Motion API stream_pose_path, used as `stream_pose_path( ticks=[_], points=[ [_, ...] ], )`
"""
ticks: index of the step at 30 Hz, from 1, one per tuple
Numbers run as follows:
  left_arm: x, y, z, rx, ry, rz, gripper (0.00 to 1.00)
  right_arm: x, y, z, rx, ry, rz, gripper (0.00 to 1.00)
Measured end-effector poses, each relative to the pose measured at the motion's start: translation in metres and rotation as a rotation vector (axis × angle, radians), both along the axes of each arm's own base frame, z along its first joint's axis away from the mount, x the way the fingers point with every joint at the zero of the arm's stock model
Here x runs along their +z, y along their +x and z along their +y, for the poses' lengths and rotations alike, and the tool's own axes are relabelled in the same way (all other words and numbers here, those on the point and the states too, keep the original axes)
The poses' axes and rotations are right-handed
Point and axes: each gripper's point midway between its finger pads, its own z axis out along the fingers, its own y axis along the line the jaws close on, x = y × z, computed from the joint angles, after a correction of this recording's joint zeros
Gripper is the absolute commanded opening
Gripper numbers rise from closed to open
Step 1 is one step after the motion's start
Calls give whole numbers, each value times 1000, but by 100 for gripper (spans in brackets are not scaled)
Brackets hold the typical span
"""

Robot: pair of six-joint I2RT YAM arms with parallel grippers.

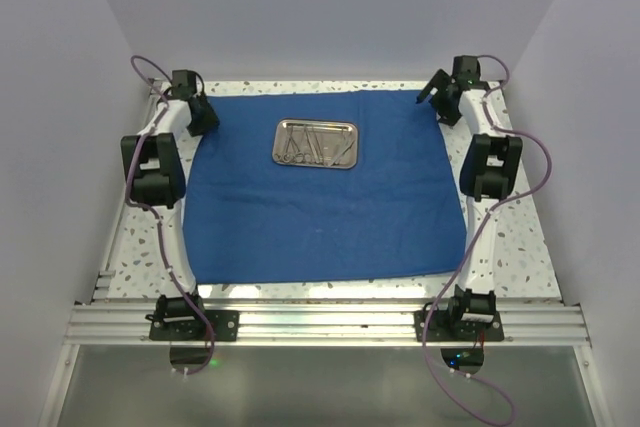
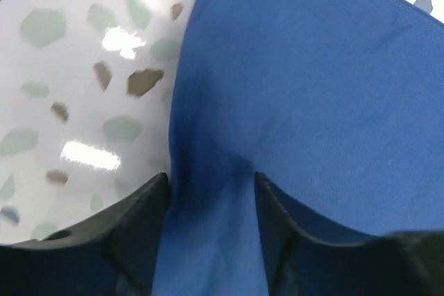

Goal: Open and lay out the surgical kit
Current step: Smooth out the surgical kit at the center of the board, then move the container from the surgical kit.

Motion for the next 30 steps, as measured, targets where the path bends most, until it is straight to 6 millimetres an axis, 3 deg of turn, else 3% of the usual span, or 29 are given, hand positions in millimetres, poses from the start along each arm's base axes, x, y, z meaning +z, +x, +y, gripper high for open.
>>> stream_pose_path(
  ticks=[1,3,8,11,14,19,22,25,30],
  points=[
    [3,-3,1,6,5,2,70,1,-6,0,4,-3,12,96],
    [13,-12,4,17,19,1,80,-3,-20,-3,0,-20,41,96],
    [67,-10,-2,20,45,-98,74,-3,-58,-7,-5,-41,103,94],
    [94,1,-26,-22,53,-160,70,3,-75,-6,-6,-41,113,92],
    [104,6,-74,-108,45,-190,67,15,-95,-2,-6,-25,108,92],
    [86,-7,-175,-299,-1,-159,61,35,-135,8,3,4,102,92],
    [65,-19,-212,-378,-27,-116,55,46,-159,11,8,9,95,92],
    [42,-26,-223,-404,-33,-68,50,48,-176,13,13,7,106,91],
    [18,-33,-216,-391,-17,-8,43,38,-202,14,29,-3,149,91]
  ],
)
